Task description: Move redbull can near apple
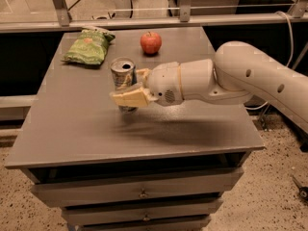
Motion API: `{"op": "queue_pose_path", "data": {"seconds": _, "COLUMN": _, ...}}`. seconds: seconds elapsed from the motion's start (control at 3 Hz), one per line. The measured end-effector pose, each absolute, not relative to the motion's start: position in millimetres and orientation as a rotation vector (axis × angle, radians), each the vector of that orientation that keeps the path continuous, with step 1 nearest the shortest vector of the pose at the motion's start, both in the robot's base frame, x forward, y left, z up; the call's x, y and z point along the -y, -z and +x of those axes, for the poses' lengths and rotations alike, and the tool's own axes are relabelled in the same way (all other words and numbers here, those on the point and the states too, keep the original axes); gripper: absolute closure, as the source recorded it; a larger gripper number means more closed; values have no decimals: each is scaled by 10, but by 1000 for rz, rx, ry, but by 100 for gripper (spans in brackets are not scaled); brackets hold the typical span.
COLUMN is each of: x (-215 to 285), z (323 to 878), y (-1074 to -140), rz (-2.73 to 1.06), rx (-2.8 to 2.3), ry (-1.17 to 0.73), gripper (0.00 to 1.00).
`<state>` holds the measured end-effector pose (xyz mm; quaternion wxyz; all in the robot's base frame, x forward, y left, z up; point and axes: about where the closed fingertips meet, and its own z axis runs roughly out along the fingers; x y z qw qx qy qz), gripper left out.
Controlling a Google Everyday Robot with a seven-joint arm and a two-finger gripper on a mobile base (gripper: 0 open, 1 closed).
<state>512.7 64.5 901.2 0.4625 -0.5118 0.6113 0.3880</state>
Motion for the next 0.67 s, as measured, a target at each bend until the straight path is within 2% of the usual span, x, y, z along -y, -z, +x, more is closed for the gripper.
{"op": "queue_pose_path", "data": {"seconds": 0.33, "x": -660, "z": 5116, "y": -9000, "rz": -1260, "rx": -1504, "ry": -956, "gripper": 100}}
{"op": "queue_pose_path", "data": {"seconds": 0.67, "x": -368, "z": 5303, "y": -9075, "rz": -1232, "rx": -1501, "ry": -882, "gripper": 100}}
